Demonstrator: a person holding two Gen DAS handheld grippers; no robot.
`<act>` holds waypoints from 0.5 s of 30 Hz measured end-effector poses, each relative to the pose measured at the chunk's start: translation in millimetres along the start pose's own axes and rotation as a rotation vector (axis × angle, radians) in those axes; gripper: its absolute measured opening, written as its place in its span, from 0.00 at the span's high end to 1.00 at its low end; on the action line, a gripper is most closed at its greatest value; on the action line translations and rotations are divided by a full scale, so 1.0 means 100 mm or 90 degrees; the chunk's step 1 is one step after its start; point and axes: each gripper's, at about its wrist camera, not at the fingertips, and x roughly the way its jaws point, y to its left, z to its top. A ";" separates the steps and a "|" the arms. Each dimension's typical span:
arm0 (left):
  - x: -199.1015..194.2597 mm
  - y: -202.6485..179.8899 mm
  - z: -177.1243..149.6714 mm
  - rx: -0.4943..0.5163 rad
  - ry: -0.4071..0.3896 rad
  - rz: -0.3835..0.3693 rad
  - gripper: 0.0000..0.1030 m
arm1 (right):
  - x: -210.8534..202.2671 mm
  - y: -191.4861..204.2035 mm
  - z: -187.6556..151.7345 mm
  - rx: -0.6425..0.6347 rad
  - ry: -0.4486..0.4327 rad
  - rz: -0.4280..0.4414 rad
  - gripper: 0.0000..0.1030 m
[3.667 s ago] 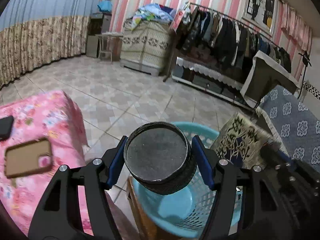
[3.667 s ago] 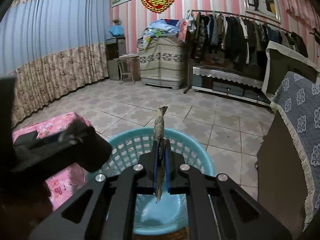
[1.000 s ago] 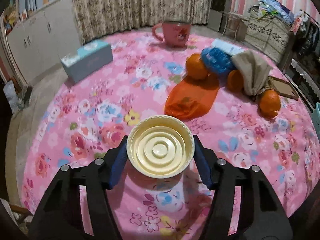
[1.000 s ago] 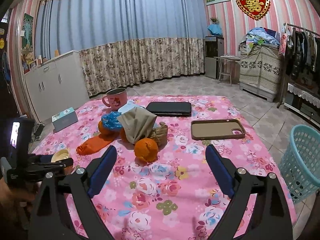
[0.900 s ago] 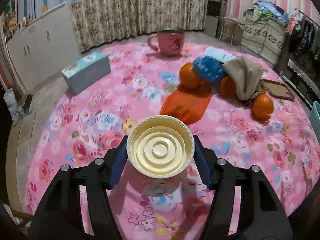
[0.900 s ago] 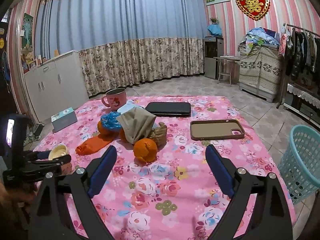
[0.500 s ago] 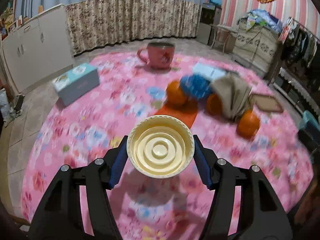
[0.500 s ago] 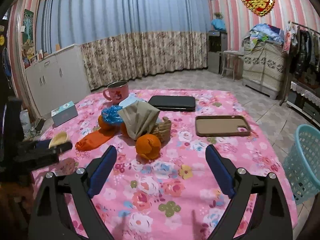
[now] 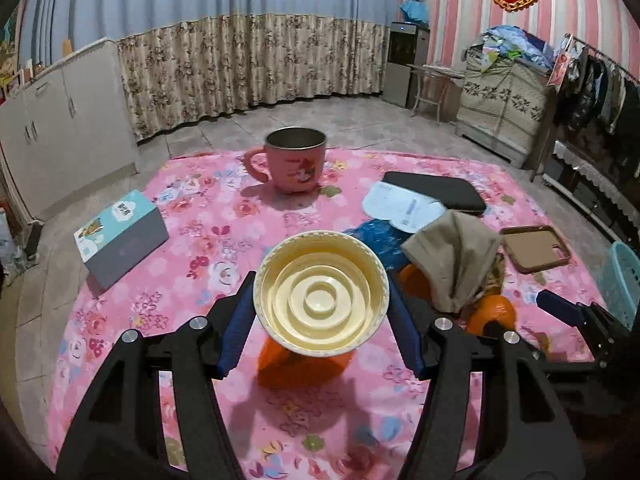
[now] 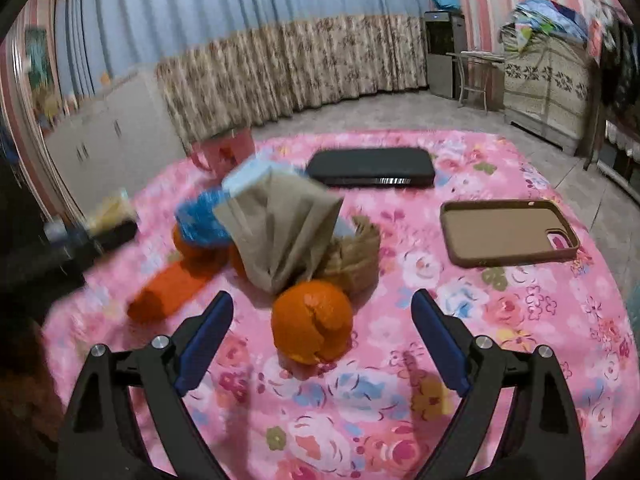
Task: Collect trash
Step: 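Grasp the cream lid with the left gripper, then grasp an orange with the right gripper while the left gripper holds the lid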
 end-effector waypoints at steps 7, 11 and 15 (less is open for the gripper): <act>0.04 0.06 -0.13 -0.020 0.024 0.000 0.41 | 0.22 0.04 -0.02 -0.013 0.067 -0.002 0.30; 0.04 0.05 -0.16 -0.019 0.029 0.003 0.41 | 0.32 0.01 -0.01 -0.001 0.094 0.011 0.48; 0.03 0.04 -0.15 -0.014 0.022 0.005 0.41 | 0.28 0.02 -0.01 -0.014 0.080 0.009 0.60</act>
